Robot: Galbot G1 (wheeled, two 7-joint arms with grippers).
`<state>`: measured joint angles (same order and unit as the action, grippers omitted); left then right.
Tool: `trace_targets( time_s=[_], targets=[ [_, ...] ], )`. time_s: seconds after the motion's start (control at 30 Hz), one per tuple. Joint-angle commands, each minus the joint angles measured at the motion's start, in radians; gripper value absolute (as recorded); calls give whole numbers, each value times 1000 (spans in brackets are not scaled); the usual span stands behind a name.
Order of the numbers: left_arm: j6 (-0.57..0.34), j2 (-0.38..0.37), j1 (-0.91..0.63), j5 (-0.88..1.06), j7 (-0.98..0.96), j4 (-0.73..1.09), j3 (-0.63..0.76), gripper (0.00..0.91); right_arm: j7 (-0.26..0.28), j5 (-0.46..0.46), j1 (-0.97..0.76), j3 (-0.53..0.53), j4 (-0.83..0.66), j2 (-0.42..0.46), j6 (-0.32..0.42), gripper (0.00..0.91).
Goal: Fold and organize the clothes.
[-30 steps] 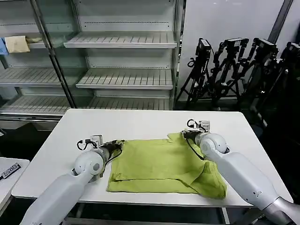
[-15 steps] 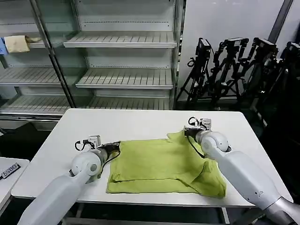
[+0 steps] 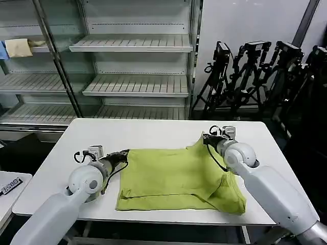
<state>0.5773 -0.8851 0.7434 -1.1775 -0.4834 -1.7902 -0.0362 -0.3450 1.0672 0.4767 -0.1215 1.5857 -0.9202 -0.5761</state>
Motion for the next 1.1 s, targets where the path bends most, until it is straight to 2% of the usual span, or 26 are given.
trace_targets(
  time_s=[0.03, 0.27, 0.63, 0.87, 1.1],
  targets=[
    [-2, 57, 103, -7, 5, -140, -76, 40, 4, -16, 168, 123, 197, 65, -1, 0],
    [-1, 90, 185, -21, 13, -226, -119, 40, 24, -19, 314, 251, 328, 138, -1, 0],
    [0, 122, 365, -19, 21, -342, -186, 40, 67, -36, 632, 468, 461, 186, -1, 0],
    [1, 120, 396, 1, 25, -355, -185, 40, 80, -50, 743, 553, 504, 171, -1, 0],
    [1, 113, 410, 37, 41, -314, -174, 40, 96, -93, 808, 575, 486, 140, 0, 0]
  ],
)
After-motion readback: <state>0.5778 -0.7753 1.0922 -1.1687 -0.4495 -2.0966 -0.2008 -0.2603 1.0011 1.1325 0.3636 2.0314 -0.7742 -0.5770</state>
